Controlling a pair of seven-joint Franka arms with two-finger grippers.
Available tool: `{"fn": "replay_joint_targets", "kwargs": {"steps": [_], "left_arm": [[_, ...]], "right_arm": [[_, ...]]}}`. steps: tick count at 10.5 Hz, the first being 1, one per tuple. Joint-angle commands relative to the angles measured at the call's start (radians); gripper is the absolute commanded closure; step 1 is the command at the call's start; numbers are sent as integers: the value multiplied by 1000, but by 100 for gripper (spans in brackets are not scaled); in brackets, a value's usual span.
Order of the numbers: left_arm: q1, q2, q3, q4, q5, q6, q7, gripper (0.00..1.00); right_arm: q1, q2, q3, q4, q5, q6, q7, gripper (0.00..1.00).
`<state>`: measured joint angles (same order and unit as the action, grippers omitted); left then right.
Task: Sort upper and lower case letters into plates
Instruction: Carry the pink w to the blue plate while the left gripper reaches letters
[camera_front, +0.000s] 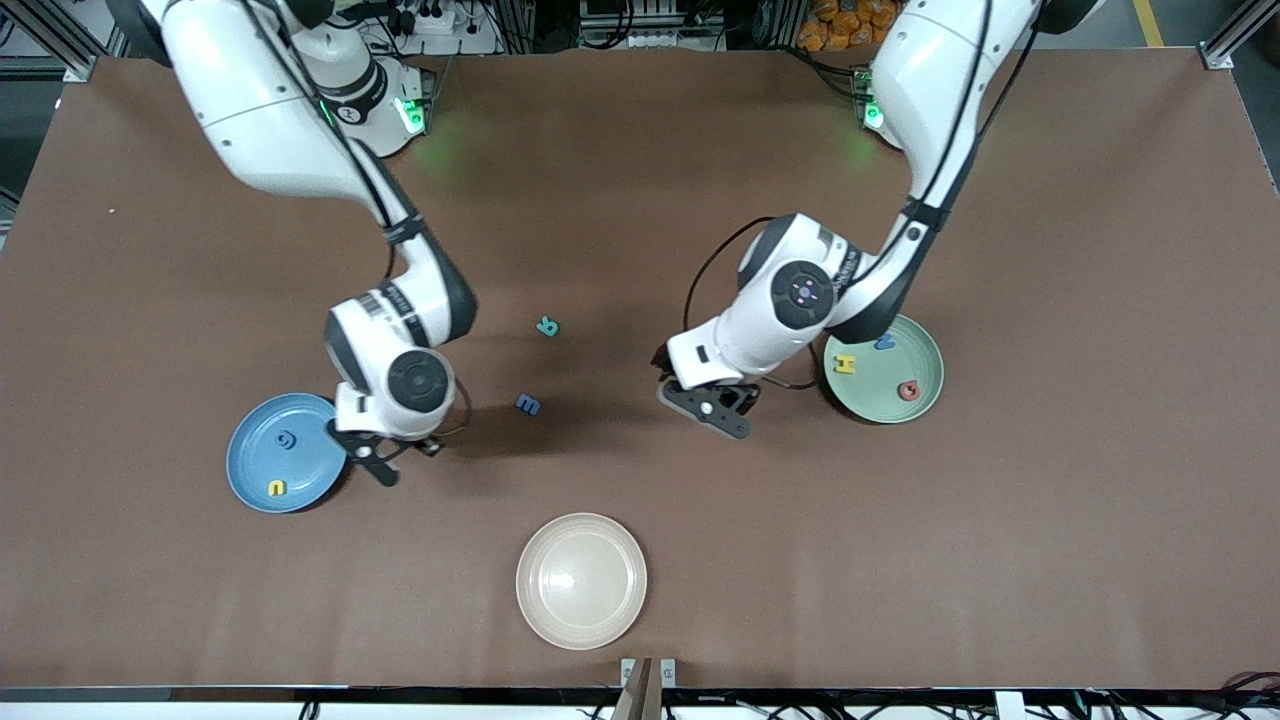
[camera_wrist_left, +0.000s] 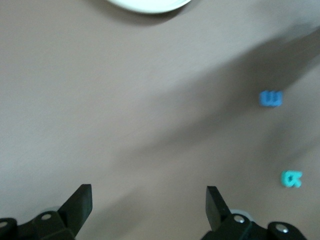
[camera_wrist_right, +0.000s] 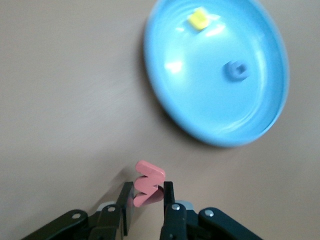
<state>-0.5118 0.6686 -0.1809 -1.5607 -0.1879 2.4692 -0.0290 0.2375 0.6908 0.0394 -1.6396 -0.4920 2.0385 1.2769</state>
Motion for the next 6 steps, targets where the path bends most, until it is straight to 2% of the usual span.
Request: {"fn": "replay_joint_targets", "kwargs": {"steps": [1,2,3,5,6], "left_arm": [[-108,89,18,73,-19,168,-55,0],[-163,121,23,80,-18,244,-116,0],[-241,137,62,85,-15,267,-203,0],[-472,164,249,82,1,267,-348,0],[-558,198,312,87,7,270,-432,0]], "right_arm": [[-69,-62,-41,-65,-19,-30,-89,100],[-95,-71,-44,-63,-20,-35,-94,100],[-124,-73,-52,-57,-25,-35,-94,100],[-177,-79,-52,-31,-25,-31,-99,100],[-182,-79,-50,-20,-14,-23,-93,100]]}}
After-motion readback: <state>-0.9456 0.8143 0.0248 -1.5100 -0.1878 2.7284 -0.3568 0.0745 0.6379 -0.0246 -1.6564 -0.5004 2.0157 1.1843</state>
